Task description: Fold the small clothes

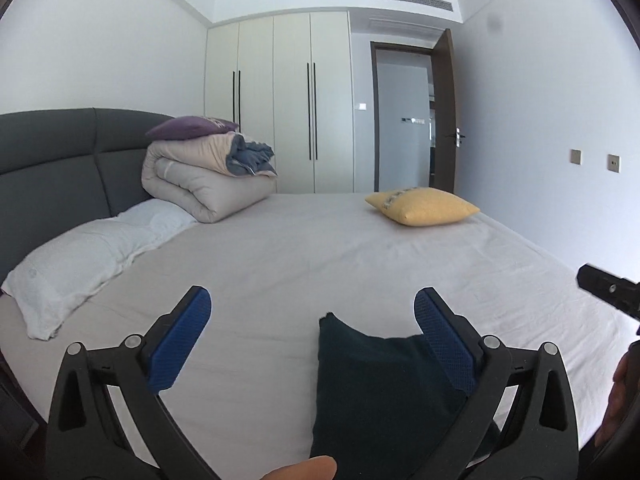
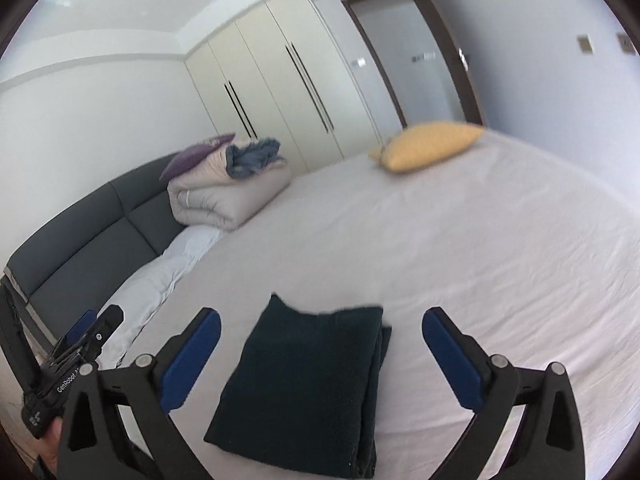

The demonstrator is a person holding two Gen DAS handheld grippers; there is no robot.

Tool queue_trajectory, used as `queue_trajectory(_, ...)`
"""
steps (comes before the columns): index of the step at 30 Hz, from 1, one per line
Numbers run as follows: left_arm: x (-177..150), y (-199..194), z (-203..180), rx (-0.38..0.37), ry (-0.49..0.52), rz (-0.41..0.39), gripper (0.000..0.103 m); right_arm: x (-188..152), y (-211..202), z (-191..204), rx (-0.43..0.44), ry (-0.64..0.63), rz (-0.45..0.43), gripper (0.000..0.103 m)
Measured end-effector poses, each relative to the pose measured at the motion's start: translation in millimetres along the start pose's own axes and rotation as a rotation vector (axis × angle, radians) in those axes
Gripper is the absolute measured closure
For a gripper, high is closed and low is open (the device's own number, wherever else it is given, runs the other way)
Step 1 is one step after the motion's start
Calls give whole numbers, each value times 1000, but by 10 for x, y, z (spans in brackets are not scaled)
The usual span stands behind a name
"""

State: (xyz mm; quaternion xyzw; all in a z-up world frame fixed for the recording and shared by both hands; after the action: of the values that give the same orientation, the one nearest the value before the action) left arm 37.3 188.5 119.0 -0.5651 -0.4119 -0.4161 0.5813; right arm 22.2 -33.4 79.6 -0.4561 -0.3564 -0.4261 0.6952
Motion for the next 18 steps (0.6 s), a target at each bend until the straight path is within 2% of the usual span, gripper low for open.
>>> queue_trajectory(3,135,-219,56,18,1,-1,0,214,-396,242,-44,-75,-184,0)
queue_trajectory(6,109,-327,45,-16,-4,28,0,309,-633,394,-131,-143,-238,0)
queue_trajectory(7,66,-354,35,-10,7,39,0,308,-665,425,-123,-165,-222,0)
queue_trajectory(9,-46,-348,2,16,32,89,0,260,-617,473,-120,-208,-133,0)
queue_trajectory(11,-226,-318,-22,21,38,154,0,156,-514,437,-168,-209,-59,0)
queue_trajectory(13,-432,-167,-47,16,35,219,0,-22,-352,324,-227,-189,19,0)
queue_trajectory(15,-651,-4,-82,2,41,294,0,-194,-198,201,-253,-143,118,0)
queue_trajectory(18,-916,186,-83,-19,21,385,0,-471,-114,55,-293,-88,218,0)
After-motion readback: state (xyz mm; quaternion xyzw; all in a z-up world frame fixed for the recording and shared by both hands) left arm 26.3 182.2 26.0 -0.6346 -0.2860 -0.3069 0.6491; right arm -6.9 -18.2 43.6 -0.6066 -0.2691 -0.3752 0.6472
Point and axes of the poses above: each gripper's, at about its wrist camera, not at the fingertips, and y roughly the way its jaws point, z to its left, x to its top, the point moved 3 cm from there along y, roughly the way its jaws point, and after that the axes turned 2 degrees about z, right-handed, at the moved point
